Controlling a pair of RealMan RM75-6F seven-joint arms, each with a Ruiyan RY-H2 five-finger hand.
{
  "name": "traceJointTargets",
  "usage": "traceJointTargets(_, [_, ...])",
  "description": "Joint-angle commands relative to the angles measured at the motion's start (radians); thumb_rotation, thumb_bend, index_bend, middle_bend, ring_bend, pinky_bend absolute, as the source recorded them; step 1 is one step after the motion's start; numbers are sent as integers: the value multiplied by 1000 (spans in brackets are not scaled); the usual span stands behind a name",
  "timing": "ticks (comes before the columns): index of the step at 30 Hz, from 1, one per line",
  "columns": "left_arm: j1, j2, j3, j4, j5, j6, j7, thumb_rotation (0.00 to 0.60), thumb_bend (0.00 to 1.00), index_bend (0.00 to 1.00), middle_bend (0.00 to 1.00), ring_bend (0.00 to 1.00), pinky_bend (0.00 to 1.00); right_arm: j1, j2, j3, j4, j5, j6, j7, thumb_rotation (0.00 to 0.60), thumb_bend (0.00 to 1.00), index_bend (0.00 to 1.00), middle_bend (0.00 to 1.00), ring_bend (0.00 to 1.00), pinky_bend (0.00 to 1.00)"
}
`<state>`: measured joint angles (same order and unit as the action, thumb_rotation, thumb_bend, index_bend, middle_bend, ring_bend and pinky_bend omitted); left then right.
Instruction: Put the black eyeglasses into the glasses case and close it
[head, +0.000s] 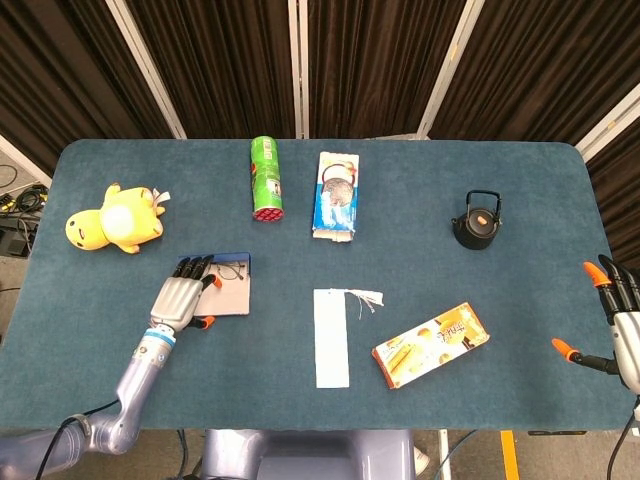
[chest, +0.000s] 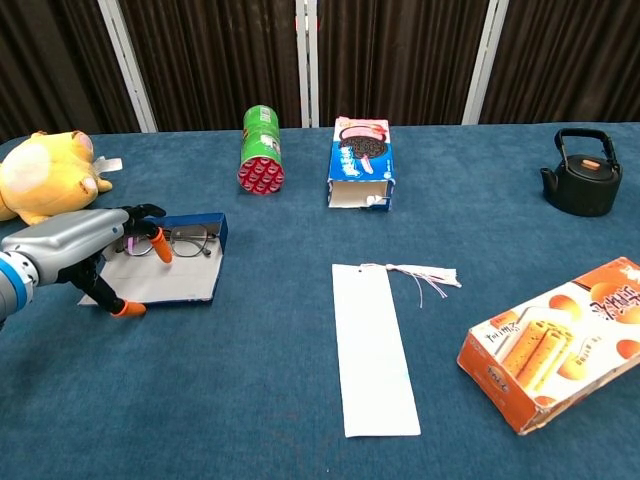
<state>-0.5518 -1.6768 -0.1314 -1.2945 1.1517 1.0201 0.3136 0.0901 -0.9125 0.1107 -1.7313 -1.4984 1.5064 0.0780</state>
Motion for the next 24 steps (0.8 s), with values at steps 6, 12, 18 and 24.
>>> traceJointTargets(6, [-7, 15, -27, -13, -23, 12, 14, 600, 525, 357, 0, 0, 0, -1, 1, -1, -2, -2, 3, 0, 600, 0, 12, 0, 0, 0])
traceJointTargets(12, [-18, 18, -42, -4, -46, -2, 15, 600, 525, 363, 0, 0, 0, 0, 0, -2, -3, -3, 0, -6, 600, 0, 12, 0, 0, 0])
traceJointTargets(18, [-24, 7, -38, 12, -59, -24, 5, 600, 524, 377, 0, 0, 0, 3, -4, -2, -1, 4, -9, -13, 600, 0, 12, 0, 0, 0])
traceJointTargets(24, [-23, -17, -22, 45, -51, -27, -6, 600, 525, 426, 0, 0, 0, 6, -8, -3, 0, 4, -14, -20, 600, 0, 12, 0, 0, 0])
